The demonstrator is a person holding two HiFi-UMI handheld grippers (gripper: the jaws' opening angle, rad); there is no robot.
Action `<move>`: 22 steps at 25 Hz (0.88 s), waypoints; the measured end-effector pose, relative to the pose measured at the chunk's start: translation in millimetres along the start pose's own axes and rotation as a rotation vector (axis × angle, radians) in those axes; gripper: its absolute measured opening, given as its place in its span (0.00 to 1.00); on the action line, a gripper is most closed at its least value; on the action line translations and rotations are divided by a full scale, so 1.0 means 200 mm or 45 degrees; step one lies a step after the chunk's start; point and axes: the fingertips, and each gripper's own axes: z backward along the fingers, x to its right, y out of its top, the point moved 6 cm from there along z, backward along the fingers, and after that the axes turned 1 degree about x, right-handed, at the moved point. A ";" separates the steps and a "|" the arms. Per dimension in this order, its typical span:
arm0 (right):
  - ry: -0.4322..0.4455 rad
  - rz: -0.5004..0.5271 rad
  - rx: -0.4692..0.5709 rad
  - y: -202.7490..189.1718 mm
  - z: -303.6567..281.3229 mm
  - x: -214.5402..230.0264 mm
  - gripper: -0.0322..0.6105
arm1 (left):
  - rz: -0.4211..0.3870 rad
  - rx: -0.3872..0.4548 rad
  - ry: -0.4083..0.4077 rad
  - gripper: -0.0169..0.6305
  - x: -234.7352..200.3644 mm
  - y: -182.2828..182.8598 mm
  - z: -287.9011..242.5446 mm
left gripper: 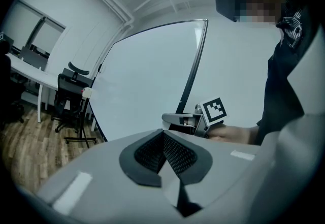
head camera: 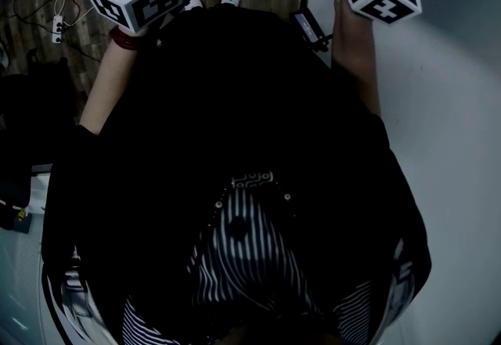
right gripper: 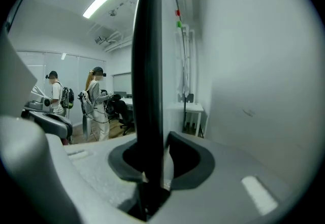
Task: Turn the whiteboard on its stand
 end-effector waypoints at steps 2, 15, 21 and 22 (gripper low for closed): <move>-0.008 -0.001 0.000 0.00 -0.01 0.00 0.20 | 0.001 -0.002 -0.002 0.03 -0.01 0.00 0.02; -0.064 0.021 0.013 0.07 -0.24 0.24 0.15 | 0.000 -0.026 -0.004 0.03 0.02 -0.04 -0.03; -0.093 0.051 0.011 0.05 -0.23 0.21 0.15 | 0.005 -0.032 0.003 0.03 0.01 -0.05 -0.03; -0.086 0.059 0.004 0.04 -0.22 0.20 0.16 | 0.004 -0.034 0.003 0.03 0.01 -0.05 -0.03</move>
